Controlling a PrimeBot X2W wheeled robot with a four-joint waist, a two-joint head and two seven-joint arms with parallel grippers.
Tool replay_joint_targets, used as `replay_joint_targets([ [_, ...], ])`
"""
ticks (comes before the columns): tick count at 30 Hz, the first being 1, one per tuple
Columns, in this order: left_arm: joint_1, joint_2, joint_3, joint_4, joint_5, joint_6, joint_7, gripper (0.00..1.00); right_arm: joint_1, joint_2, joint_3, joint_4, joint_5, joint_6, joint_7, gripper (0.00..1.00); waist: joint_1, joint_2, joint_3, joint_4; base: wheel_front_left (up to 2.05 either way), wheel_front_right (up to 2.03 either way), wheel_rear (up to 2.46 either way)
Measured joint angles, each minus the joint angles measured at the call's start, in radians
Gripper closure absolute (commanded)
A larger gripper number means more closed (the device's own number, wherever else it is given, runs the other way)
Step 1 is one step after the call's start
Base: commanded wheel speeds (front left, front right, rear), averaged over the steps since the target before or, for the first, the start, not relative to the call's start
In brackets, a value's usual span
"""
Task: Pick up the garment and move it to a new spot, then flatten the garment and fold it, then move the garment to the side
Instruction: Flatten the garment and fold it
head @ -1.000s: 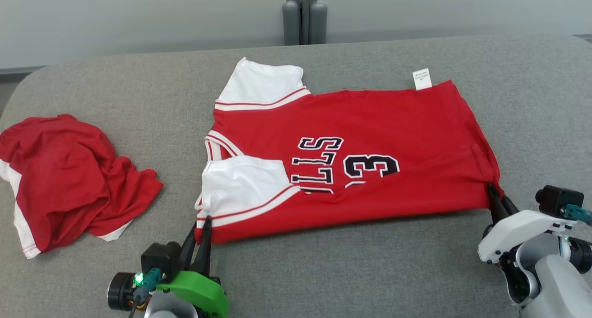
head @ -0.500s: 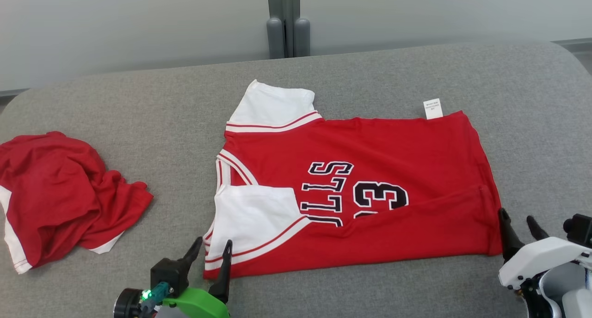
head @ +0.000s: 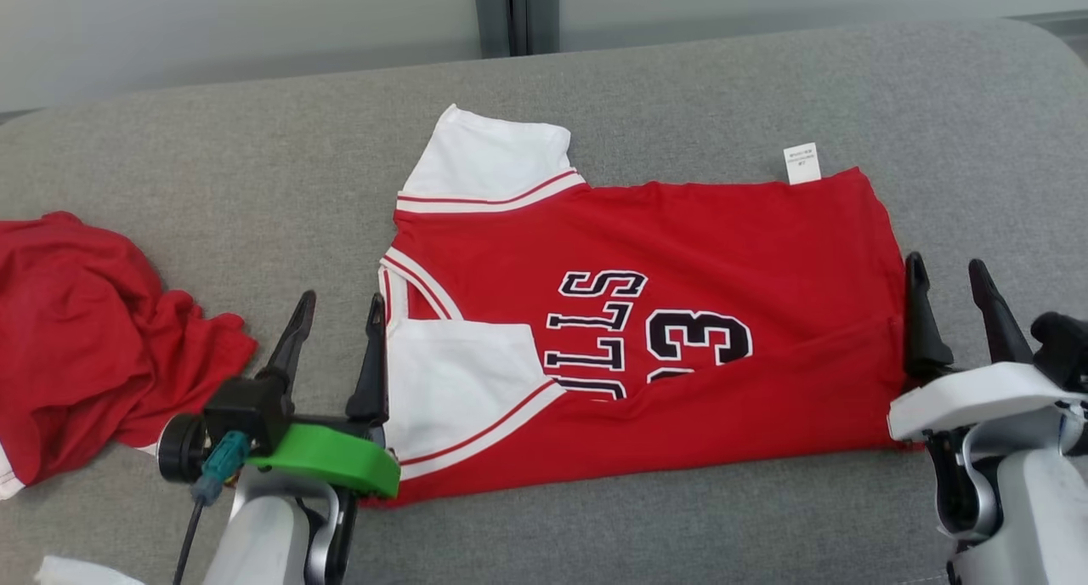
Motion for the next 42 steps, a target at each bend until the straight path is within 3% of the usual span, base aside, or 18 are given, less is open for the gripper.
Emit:
replay_joint_targets([
  [4, -0.101, 0.026, -0.033, 0.039, 0.027, -0.024, 0.016, 0.00, -0.064, 0.000, 0.042, -0.007, -0.019, 0.000, 0.004, 0.00, 0.0000, 0.0000, 0.043, -0.010, 0.00, 0.00, 0.00],
  [10, -0.344, 0.097, -0.110, 0.140, 0.016, -0.054, 0.213, 0.00, -0.172, -0.002, 0.081, -0.010, -0.034, 0.000, 0.024, 0.00, 0.0000, 0.0000, 0.123, -0.031, 0.00, 0.00, 0.00],
  [13, -0.466, 0.152, -0.153, 0.205, -0.032, -0.057, 0.375, 0.00, -0.240, -0.002, 0.109, -0.002, -0.046, 0.000, 0.032, 0.00, 0.0000, 0.0000, 0.167, -0.049, 0.00, 0.00, 0.00],
  [17, -0.645, 0.221, -0.259, 0.205, -0.145, -0.059, 0.510, 0.00, -0.323, 0.004, 0.144, 0.012, -0.047, 0.000, 0.033, 0.00, 0.0000, 0.0000, 0.219, -0.079, 0.00, 0.00, 0.00],
  [21, -0.788, 0.320, -0.352, 0.189, -0.318, -0.059, 0.671, 0.00, -0.393, 0.012, 0.184, 0.037, -0.032, 0.000, 0.033, 0.00, 0.0000, 0.0000, 0.269, -0.122, 0.00, 0.00, 0.00],
  [26, -0.941, 0.459, -0.475, 0.186, -0.391, -0.059, 0.843, 0.00, -0.473, 0.017, 0.218, 0.057, 0.007, 0.000, 0.030, 0.00, 0.0000, 0.0000, 0.323, -0.183, 0.00, 0.00, 0.00],
  [30, -1.003, 0.519, -0.542, 0.207, -0.442, -0.059, 0.923, 0.00, -0.511, 0.022, 0.249, 0.070, 0.008, 0.000, 0.021, 0.00, 0.0001, 0.0000, 0.358, -0.228, 0.00, 0.00, 0.00],
  [35, -1.057, 0.564, -0.591, 0.238, -0.453, -0.059, 0.937, 0.00, -0.532, 0.025, 0.274, 0.086, 0.013, 0.000, 0.008, 0.00, 0.0001, 0.0000, 0.392, -0.274, 0.00, 0.00, 0.00],
  [42, -1.095, 0.575, -0.634, 0.286, -0.504, -0.059, 0.943, 0.00, -0.535, 0.027, 0.289, 0.116, 0.016, 0.000, -0.011, 0.00, 0.0001, 0.0000, 0.427, -0.314, 0.00, 0.00, 0.00],
])
